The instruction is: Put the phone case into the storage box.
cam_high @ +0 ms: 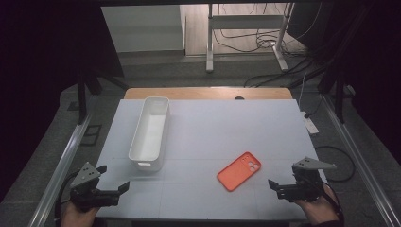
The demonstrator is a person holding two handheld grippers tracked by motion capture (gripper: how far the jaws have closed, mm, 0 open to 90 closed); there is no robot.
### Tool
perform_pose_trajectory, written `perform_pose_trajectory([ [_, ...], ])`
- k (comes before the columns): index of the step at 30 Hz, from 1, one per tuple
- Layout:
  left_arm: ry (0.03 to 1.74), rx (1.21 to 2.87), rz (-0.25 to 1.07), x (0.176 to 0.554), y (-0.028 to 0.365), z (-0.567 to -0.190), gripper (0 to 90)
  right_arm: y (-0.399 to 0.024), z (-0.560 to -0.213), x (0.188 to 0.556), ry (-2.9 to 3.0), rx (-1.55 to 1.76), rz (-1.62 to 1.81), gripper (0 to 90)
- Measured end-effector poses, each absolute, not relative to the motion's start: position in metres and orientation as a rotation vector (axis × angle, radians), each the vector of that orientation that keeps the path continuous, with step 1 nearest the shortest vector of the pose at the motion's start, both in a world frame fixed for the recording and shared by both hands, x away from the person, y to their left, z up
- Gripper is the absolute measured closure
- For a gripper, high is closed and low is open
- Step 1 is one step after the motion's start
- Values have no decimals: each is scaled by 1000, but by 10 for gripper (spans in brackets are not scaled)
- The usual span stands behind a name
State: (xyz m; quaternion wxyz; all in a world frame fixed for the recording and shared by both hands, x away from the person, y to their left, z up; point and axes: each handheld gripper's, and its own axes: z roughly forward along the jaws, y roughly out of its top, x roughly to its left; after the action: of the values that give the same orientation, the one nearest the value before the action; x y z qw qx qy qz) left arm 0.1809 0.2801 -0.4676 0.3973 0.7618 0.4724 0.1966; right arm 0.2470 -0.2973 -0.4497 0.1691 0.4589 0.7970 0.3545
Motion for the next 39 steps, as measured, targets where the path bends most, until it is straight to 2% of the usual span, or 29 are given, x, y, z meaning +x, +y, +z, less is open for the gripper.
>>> perform_pose_trajectory([
  [39,1195,1928,492,181,281,-468,1,-269,-451,272,2386,1232,1004,0],
])
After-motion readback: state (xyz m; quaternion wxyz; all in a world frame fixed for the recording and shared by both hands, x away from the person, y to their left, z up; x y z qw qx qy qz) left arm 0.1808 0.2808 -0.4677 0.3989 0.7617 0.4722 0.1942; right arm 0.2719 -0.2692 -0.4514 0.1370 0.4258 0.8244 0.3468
